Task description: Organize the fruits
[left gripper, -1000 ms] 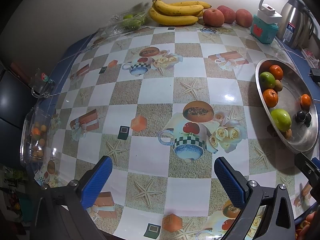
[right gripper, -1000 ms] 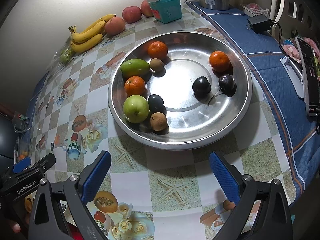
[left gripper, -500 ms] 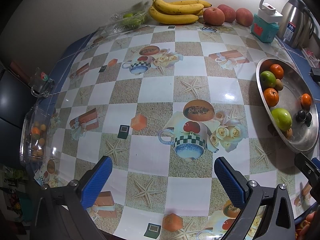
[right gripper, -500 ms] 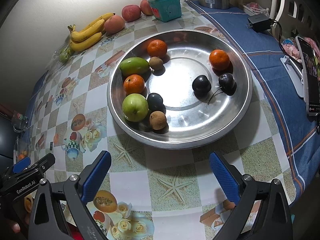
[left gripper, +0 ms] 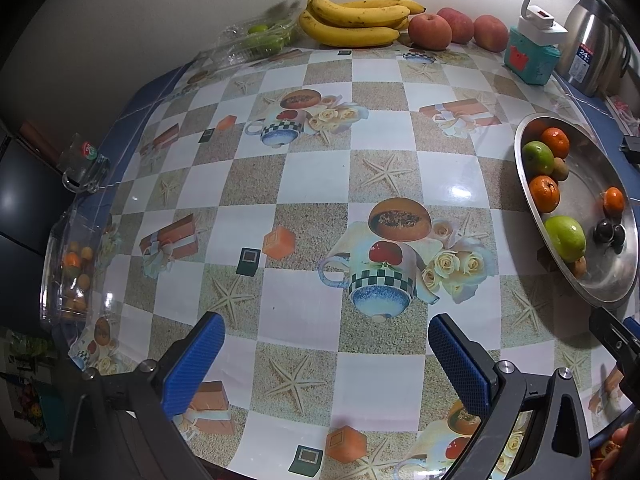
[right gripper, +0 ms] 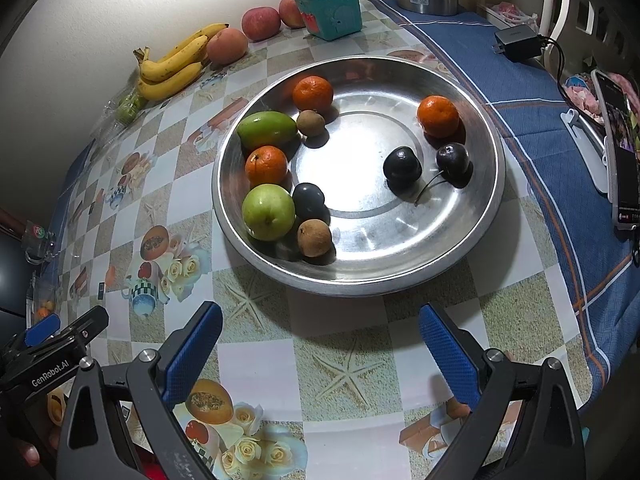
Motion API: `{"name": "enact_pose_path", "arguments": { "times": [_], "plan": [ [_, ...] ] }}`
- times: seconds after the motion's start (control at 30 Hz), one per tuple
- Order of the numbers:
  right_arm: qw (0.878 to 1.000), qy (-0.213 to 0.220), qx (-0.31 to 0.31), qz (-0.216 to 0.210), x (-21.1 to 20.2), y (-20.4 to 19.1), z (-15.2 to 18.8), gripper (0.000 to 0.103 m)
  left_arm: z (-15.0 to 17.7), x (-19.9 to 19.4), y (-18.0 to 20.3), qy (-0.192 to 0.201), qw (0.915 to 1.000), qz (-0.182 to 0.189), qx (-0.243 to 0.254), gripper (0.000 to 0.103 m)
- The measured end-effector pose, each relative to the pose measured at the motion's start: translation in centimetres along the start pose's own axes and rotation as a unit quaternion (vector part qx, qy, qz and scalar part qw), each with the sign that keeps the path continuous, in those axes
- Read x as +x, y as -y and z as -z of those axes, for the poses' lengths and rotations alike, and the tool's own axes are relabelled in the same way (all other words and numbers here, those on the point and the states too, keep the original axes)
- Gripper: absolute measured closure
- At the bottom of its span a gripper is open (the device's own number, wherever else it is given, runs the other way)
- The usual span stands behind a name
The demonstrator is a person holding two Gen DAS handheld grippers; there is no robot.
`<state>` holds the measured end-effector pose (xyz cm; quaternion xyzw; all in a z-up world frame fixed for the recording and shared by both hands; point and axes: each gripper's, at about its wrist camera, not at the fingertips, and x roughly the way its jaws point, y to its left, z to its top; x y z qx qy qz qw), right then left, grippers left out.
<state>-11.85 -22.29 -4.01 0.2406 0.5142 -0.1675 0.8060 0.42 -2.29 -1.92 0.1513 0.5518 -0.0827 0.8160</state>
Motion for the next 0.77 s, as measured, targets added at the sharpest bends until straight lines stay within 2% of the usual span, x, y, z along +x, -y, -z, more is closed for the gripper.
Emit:
{"name": "enact_pose_path", "arguments": {
  "times": [0.77],
  "plan": [
    [1.0, -0.003, 0.001, 0.0, 0.05, 0.13, -0.07, 0.004, -0.04, -0.26, -0.17, 0.005, 0.9999, -0.011, -0.004, 0.0]
  ]
}}
